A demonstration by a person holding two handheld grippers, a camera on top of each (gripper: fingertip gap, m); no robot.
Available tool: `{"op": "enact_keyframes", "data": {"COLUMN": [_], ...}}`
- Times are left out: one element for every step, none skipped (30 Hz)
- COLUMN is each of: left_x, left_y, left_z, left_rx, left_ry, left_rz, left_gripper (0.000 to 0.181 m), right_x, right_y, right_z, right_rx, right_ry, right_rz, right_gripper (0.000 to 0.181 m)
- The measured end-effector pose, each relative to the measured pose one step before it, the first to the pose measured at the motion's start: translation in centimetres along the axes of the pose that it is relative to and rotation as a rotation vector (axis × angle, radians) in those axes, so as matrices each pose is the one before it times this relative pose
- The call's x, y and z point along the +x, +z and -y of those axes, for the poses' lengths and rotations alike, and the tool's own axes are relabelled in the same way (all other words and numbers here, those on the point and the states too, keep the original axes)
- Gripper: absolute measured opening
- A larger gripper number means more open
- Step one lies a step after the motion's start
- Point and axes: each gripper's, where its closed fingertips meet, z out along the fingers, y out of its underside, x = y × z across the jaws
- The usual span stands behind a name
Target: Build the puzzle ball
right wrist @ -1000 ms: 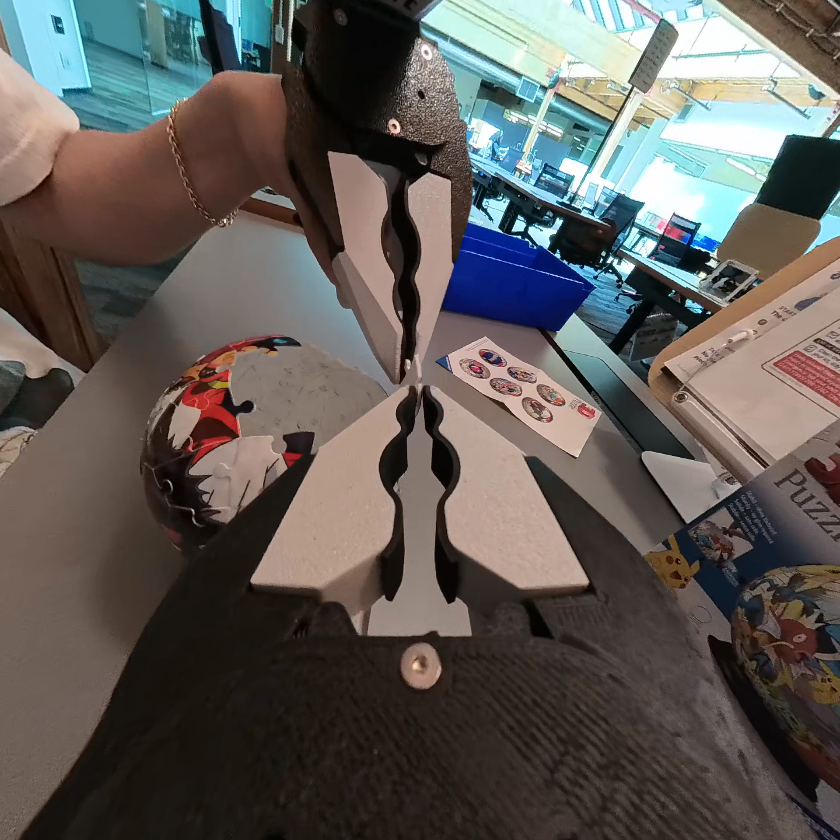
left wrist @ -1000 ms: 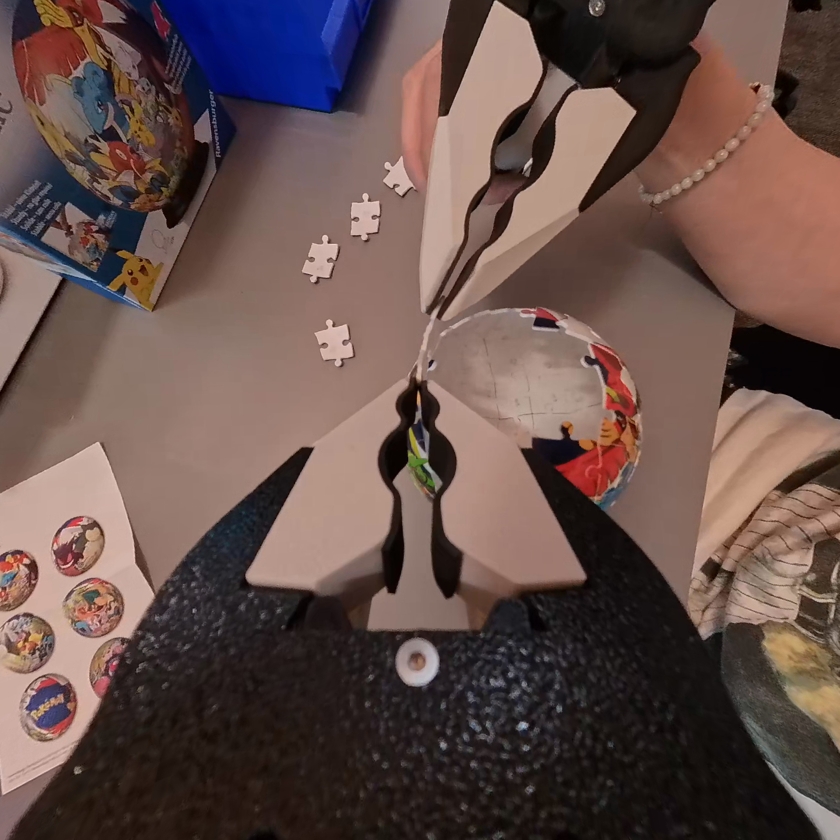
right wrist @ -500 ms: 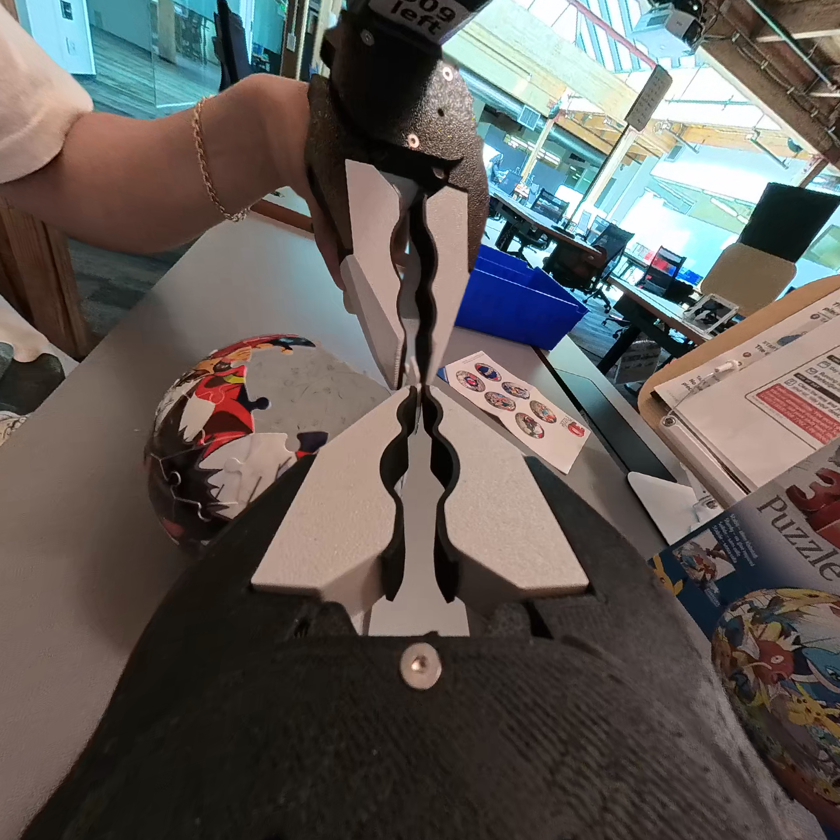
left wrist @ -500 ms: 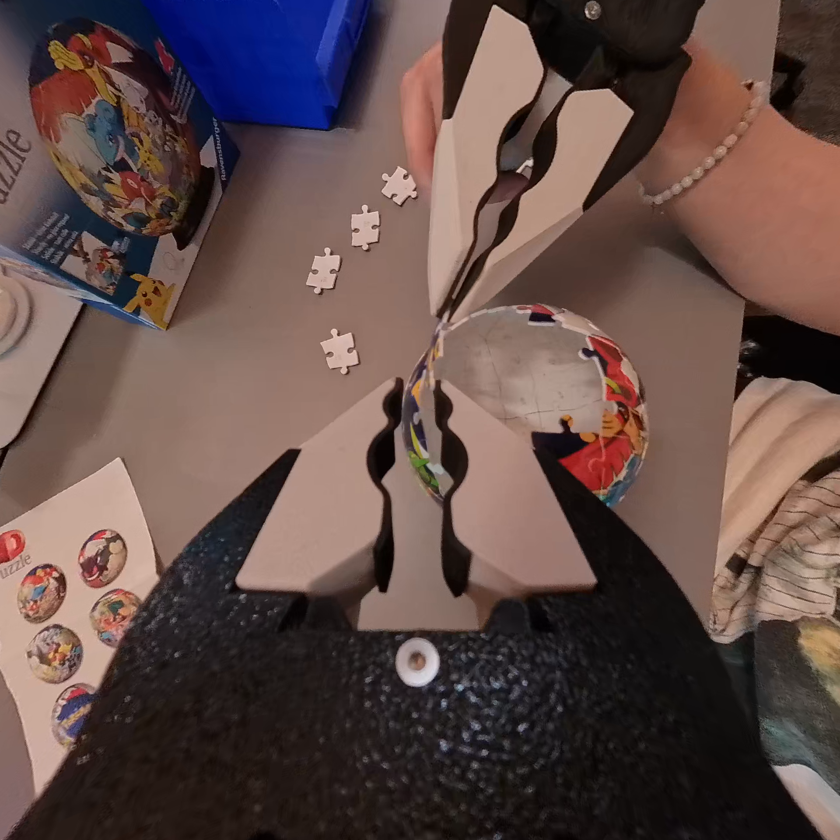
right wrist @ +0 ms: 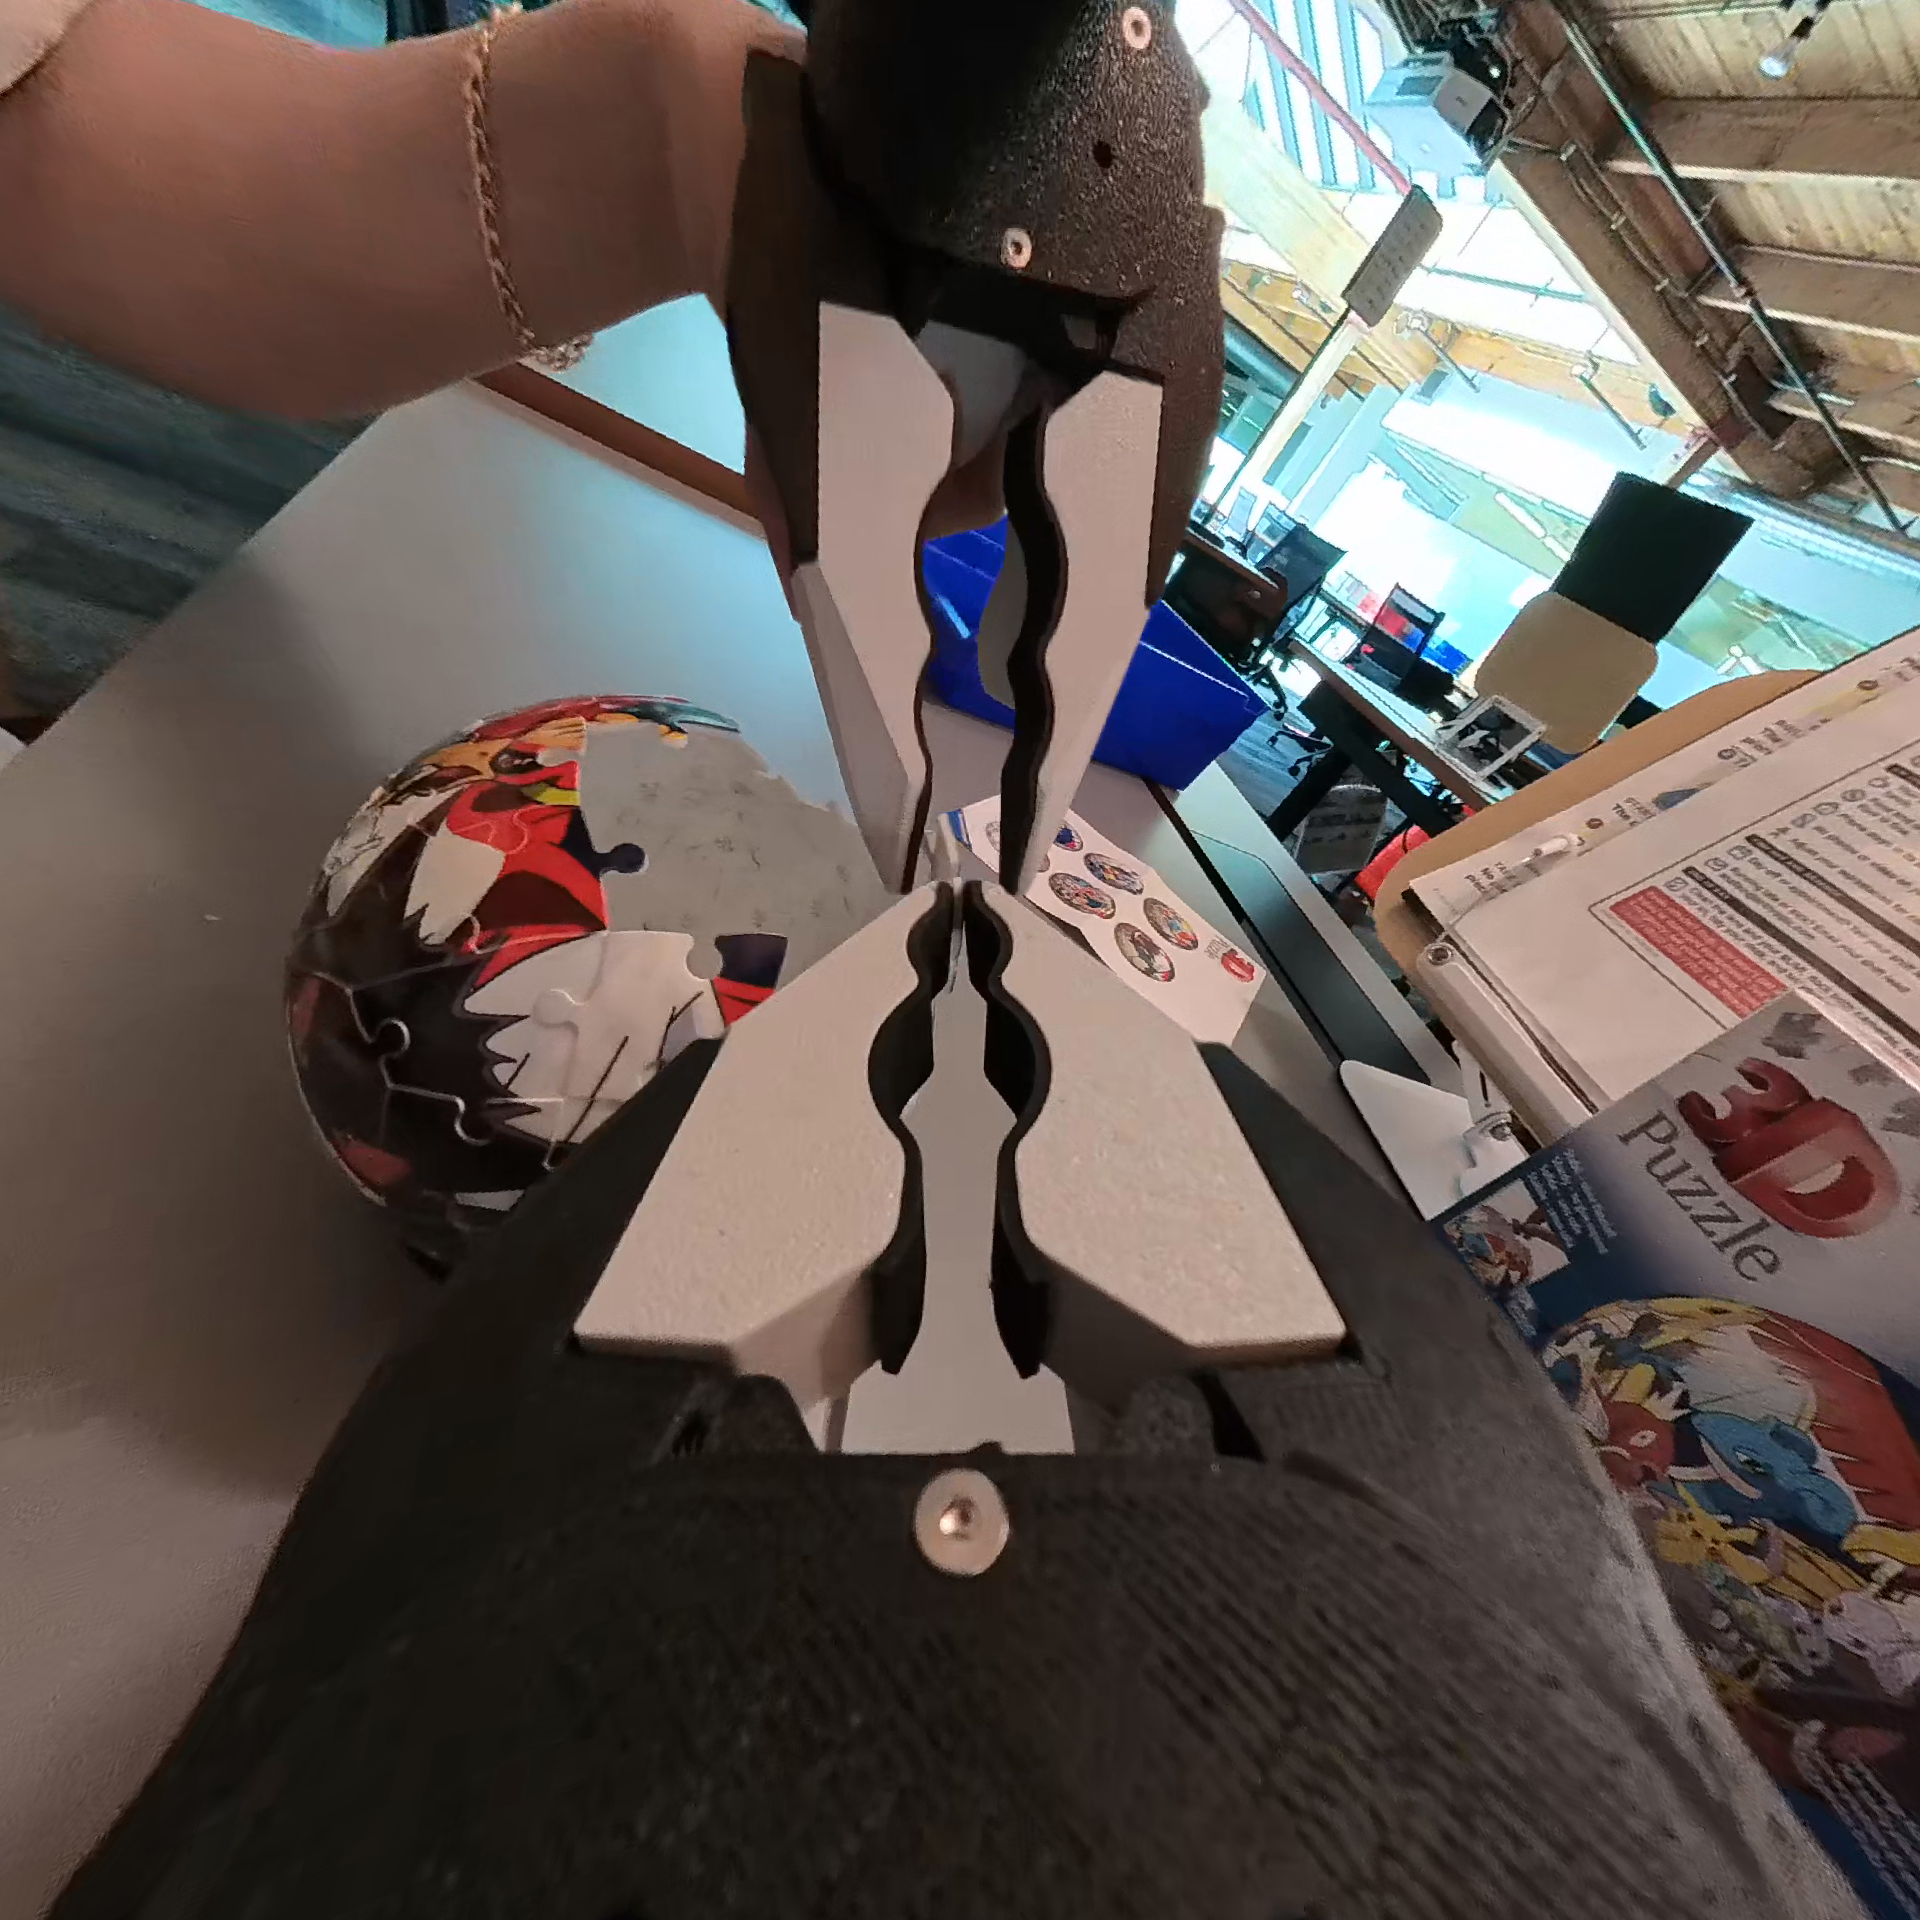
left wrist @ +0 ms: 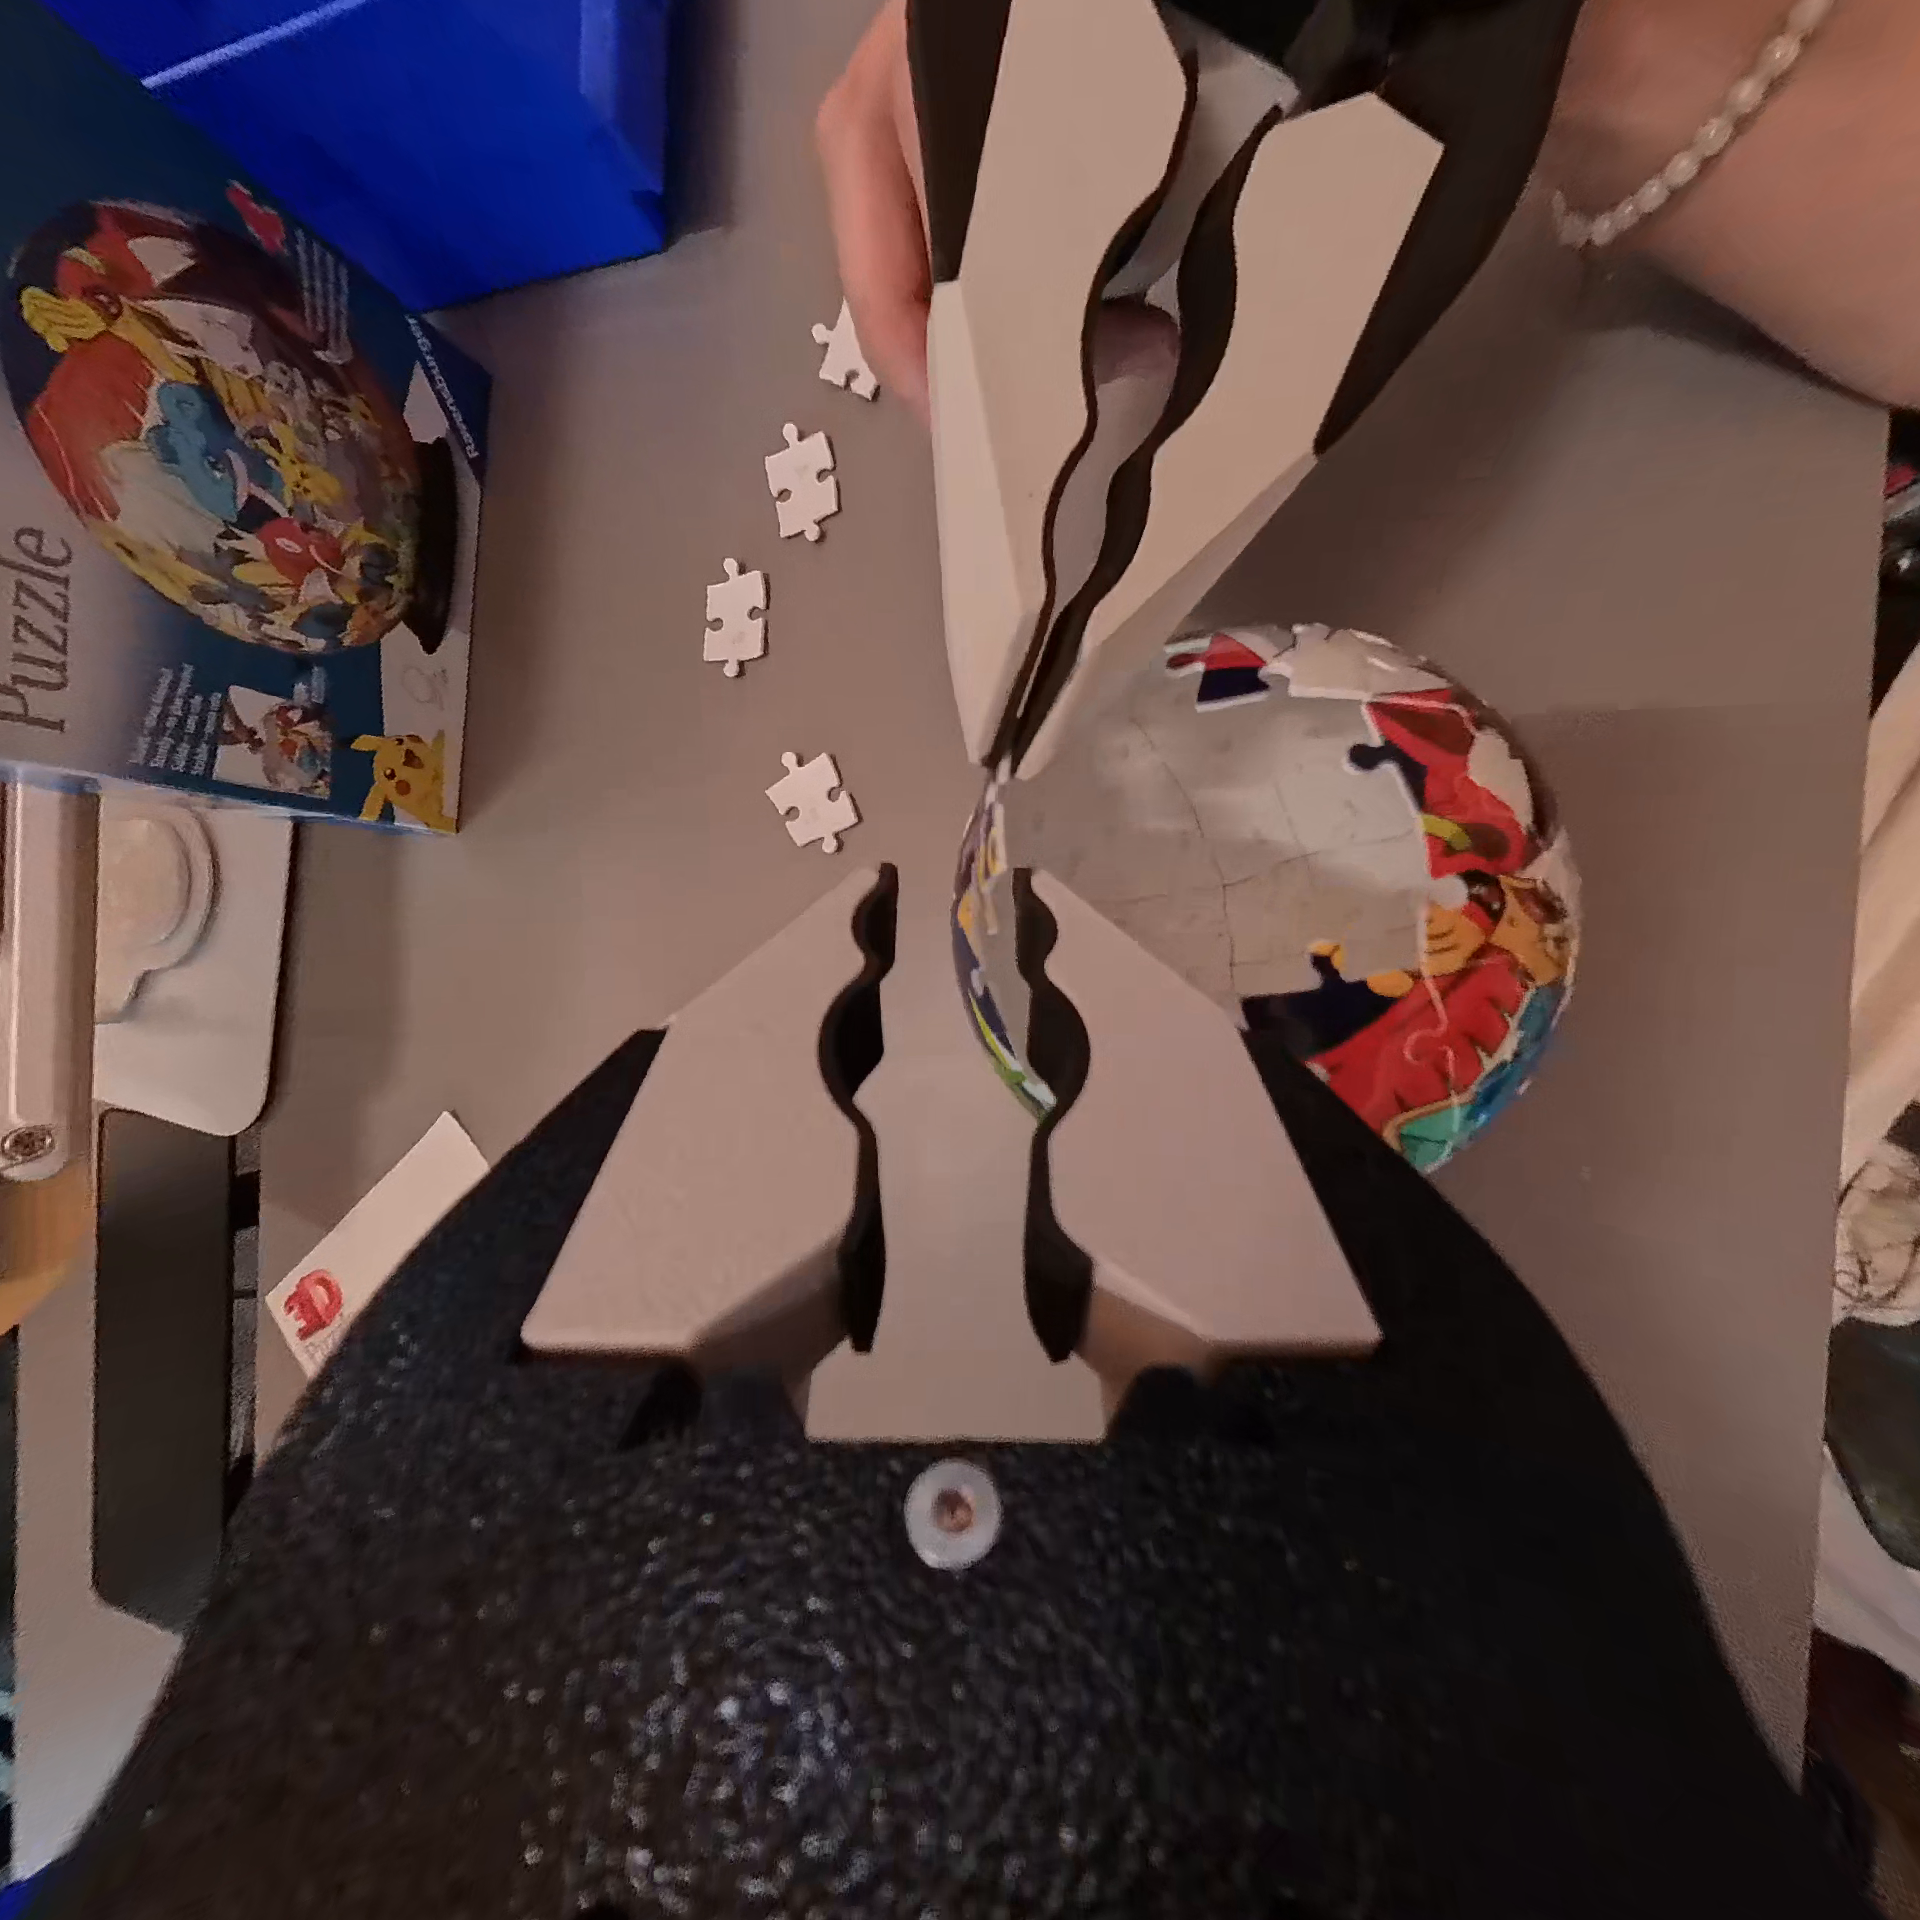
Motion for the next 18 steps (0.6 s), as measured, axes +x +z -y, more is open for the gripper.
{"op": "enact_keyframes", "data": {"left_x": [-0.006, 0.041, 0.105, 0.140, 0.116, 0.020, 0.008, -0.039, -0.070, -0.046, 0.028, 0.063, 0.023, 0.024, 0.038, 0.033, 0.063, 0.037], "left_y": [0.146, 0.120, 0.115, 0.095, 0.081, 0.085, 0.075, 0.058, 0.036, 0.029, 0.018, 0.023, 0.015, 0.019, 0.028, 0.032, 0.023, 0.018], "left_z": [-0.132, -0.070, -0.060, -0.048, -0.028, -0.028, -0.082, -0.084, -0.049, -0.020, -0.019, -0.011, 0.020, 0.021, -0.019, -0.034, -0.011, 0.020], "left_rx": [-0.0170, -0.0131, -0.0111, -0.0091, -0.0074, -0.0077, -0.0105, -0.0100, -0.0064, -0.0044, -0.0034, -0.0021, -0.0001, 0.0003, -0.0013, -0.0027, -0.0009, 0.0008], "left_ry": [0.0072, 0.0087, 0.0128, 0.0159, 0.0163, 0.0129, 0.0113, 0.0125, 0.0120, 0.0092, 0.0056, 0.0035, 0.0023, 0.0011, 0.0001, 0.0011, 0.0023, 0.0012], "left_rz": [0.0018, 0.0010, -0.0021, -0.0020, 0.0011, 0.0057, 0.0057, 0.0063, 0.0089, 0.0060, 0.0004, -0.0032, -0.0018, -0.0019, -0.0031, -0.0032, -0.0045, -0.0026], "left_gripper": [0.019, 0.018, 0.017, 0.016, 0.015, 0.014, 0.013, 0.012, 0.012, 0.011, 0.010, 0.011, 0.011, 0.011, 0.011, 0.012, 0.013, 0.013], "right_x": [-0.010, -0.070, -0.060, -0.022, -0.015, 0.007, 0.018, 0.001, 0.013, -0.025, -0.049, 0.001, -0.014, -0.037, -0.060, -0.096, -0.104, -0.009], "right_y": [0.058, 0.056, 0.058, 0.063, 0.019, 0.000, -0.023, -0.020, -0.022, -0.005, 0.021, 0.031, 0.021, 0.004, -0.021, -0.023, -0.020, -0.004], "right_z": [0.030, -0.067, -0.110, -0.057, 0.013, 0.007, -0.035, -0.072, -0.004, 0.004, 0.027, 0.000, 0.005, 0.011, 0.053, 0.124, 0.174, 0.022], "right_rx": [0.0012, -0.0052, -0.0079, -0.0040, 0.0003, 0.0003, -0.0009, -0.0019, 0.0013, 0.0013, 0.0020, 0.0000, -0.0006, 0.0001, 0.0030, 0.0059, 0.0094, 0.0012], "right_ry": [-0.0094, -0.0107, -0.0051, -0.0053, -0.0073, -0.0026, -0.0003, -0.0007, -0.0039, -0.0025, -0.0019, -0.0050, -0.0051, -0.0028, -0.0013, -0.0001, 0.0042, 0.0036], "right_rz": [-0.0045, -0.0023, -0.0004, -0.0029, -0.0018, -0.0009, 0.0000, 0.0000, -0.0010, 0.0004, 0.0020, -0.0013, -0.0004, 0.0003, 0.0018, 0.0042, 0.0049, 0.0007], "right_gripper": [0.000, 0.001, 0.001, 0.001, 0.001, 0.001, 0.001, 0.001, 0.001, 0.001, 0.000, 0.000, 0.000, 0.000, 0.000, 0.001, 0.000, 0.000]}}
